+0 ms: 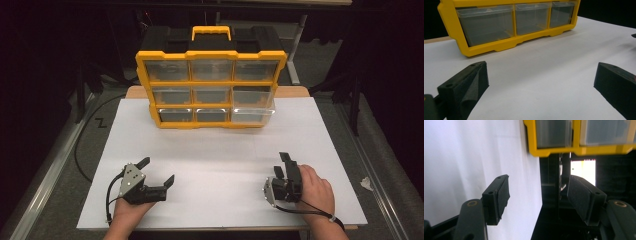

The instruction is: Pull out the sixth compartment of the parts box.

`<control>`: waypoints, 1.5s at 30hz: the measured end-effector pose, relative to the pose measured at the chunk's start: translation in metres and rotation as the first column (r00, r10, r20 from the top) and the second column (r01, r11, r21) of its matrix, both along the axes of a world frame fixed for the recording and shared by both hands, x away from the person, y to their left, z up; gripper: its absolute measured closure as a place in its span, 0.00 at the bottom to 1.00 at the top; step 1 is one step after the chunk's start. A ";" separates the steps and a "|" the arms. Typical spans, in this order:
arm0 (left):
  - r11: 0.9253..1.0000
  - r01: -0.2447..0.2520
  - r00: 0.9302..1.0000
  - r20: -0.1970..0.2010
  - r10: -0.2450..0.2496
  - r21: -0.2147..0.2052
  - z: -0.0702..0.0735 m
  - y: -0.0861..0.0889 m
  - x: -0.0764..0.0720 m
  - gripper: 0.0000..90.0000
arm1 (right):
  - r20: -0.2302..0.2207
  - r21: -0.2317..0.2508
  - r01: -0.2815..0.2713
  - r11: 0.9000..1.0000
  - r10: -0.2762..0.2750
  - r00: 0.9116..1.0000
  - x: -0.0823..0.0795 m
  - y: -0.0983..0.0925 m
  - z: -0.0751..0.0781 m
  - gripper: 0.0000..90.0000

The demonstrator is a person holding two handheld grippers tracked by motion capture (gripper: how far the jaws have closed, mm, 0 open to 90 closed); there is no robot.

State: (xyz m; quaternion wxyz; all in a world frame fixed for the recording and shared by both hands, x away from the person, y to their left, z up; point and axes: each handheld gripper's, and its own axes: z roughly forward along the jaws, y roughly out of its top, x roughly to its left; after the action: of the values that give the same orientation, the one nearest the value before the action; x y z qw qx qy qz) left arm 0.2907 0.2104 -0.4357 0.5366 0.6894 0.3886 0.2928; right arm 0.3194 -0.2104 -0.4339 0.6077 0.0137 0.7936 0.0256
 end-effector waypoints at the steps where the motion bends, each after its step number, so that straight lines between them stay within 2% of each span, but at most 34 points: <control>1: 1.000 -0.001 1.000 -0.001 0.001 -0.001 0.000 0.000 0.000 0.00 | 0.007 0.008 0.000 1.000 0.000 1.000 0.001 -0.001 -0.001 0.38; 9: 1.000 0.002 1.000 -0.008 -0.002 0.008 -0.001 -0.002 0.000 0.00 | -0.017 -0.016 -0.023 1.000 0.023 1.000 0.001 0.001 -0.003 0.21; 12: 1.000 0.003 1.000 -0.009 -0.003 0.010 -0.001 -0.002 0.000 0.00 | -0.014 -0.018 -0.023 1.000 0.022 1.000 0.001 0.002 -0.002 0.10; 14: 1.000 0.002 1.000 -0.008 -0.002 0.009 -0.001 -0.001 -0.001 0.00 | 0.004 -0.026 -0.020 0.999 0.020 1.000 0.000 0.003 -0.002 0.01; 17: 1.000 0.001 1.000 -0.006 -0.001 0.008 -0.001 -0.001 -0.001 0.00 | 0.025 -0.022 -0.034 0.999 0.035 0.999 0.000 0.005 -0.001 0.01; 22: 1.000 0.002 1.000 -0.005 -0.002 0.008 -0.001 -0.001 -0.001 0.00 | 0.027 -0.007 -0.036 0.999 0.036 0.999 -0.001 0.006 -0.002 0.01; 24: 1.000 0.002 1.000 -0.005 -0.002 0.008 -0.001 -0.001 -0.001 0.00 | 0.018 0.021 -0.035 0.999 0.035 0.999 0.001 0.004 -0.001 0.01; 26: 1.000 0.001 1.000 -0.005 -0.001 0.007 -0.001 -0.001 -0.001 0.00 | 0.002 0.066 -0.003 0.998 0.003 1.000 0.002 0.001 0.000 0.01; 28: 1.000 0.000 1.000 -0.004 0.000 0.005 0.000 0.000 -0.001 0.00 | -0.029 0.144 0.020 0.989 -0.016 0.999 0.002 -0.001 0.002 0.01; 30: 1.000 -0.002 1.000 -0.004 0.002 0.005 0.000 0.000 -0.001 0.00 | -0.054 0.201 0.038 0.979 -0.028 0.998 0.002 -0.004 0.004 0.01; 35: 1.000 -0.001 1.000 -0.001 0.001 0.005 0.000 0.000 -0.001 0.00 | -0.118 0.301 0.083 0.950 -0.049 0.992 0.004 -0.008 0.003 0.01; 36: 1.000 -0.001 1.000 -0.002 0.001 0.006 0.000 0.000 -0.001 0.00 | -0.130 0.323 0.091 0.942 -0.051 0.990 0.004 -0.008 0.003 0.01; 37: 1.000 -0.001 1.000 -0.002 0.001 0.007 0.000 0.000 -0.001 0.00 | -0.150 0.355 0.101 0.929 -0.050 0.987 0.005 -0.009 0.003 0.01; 39: 1.000 -0.001 1.000 -0.003 0.001 0.007 0.000 0.000 -0.001 0.00 | -0.169 0.389 0.108 0.915 -0.045 0.985 0.006 -0.010 0.004 0.01; 40: 1.000 -0.001 1.000 -0.003 0.001 0.007 0.000 0.000 -0.001 0.00 | -0.171 0.414 0.117 0.903 -0.049 0.984 0.006 -0.010 0.004 0.01; 41: 1.000 -0.001 1.000 -0.003 0.001 0.007 0.000 0.000 -0.001 0.00 | -0.183 0.444 0.128 0.887 -0.050 0.982 0.006 -0.011 0.004 0.01; 43: 1.000 -0.001 1.000 -0.005 0.001 0.006 0.000 0.000 -0.001 0.00 | -0.205 0.481 0.145 0.865 -0.050 0.977 0.006 -0.012 0.004 0.01; 44: 1.000 -0.001 1.000 -0.005 0.001 0.006 0.000 0.001 -0.001 0.00 | -0.211 0.487 0.148 0.861 -0.048 0.976 0.006 -0.014 0.004 0.01; 45: 1.000 0.000 1.000 -0.005 0.000 0.006 0.000 0.001 -0.001 0.00 | -0.217 0.500 0.156 0.852 -0.051 0.975 0.006 -0.015 0.003 0.01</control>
State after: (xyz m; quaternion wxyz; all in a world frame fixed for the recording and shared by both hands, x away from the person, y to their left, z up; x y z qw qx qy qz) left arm 0.2896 0.2111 -0.4355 0.5336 0.6916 0.3891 0.2925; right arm 0.3250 -0.2251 -0.4306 0.5012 0.2208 0.8119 0.2021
